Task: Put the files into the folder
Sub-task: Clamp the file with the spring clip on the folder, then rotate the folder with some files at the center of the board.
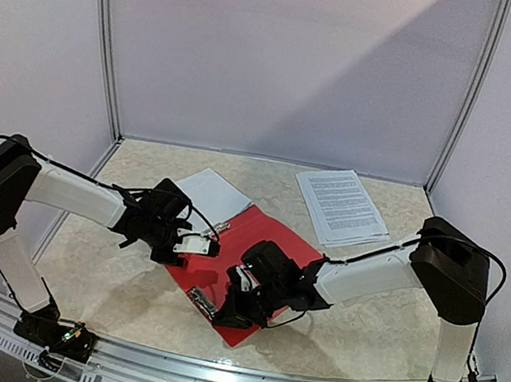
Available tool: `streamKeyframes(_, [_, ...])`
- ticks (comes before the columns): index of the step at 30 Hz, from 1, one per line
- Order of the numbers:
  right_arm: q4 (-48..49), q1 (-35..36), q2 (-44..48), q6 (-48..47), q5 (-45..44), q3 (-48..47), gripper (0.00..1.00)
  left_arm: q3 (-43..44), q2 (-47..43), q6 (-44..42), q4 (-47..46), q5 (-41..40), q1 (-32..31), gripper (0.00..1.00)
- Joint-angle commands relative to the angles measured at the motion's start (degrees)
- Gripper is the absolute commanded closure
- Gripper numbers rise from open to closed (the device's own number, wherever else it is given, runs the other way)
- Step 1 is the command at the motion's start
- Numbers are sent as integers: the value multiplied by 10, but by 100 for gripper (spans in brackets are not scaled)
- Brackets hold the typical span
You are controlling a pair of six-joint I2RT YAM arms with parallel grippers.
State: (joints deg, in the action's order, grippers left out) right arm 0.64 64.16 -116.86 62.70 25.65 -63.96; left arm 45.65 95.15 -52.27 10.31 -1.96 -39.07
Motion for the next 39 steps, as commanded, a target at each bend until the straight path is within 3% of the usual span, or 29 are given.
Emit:
streamKeyframes(1, [-123,-18,-66,-8,-92,49,99,-44,28,-23,70,4,-29,44])
streamKeyframes(11, [-124,-38,-26,-25,-79,15,100,-64,54,-64,58,-65,-89,43])
streamKeyframes(27, [-130,-41,17,-40,-78,-34,100,-63,71,-74,59,-90,-110,43])
streamKeyframes(39, [-124,-69,-45,-36,-115,22,100,-84,72,-95,35,-114,-134,43])
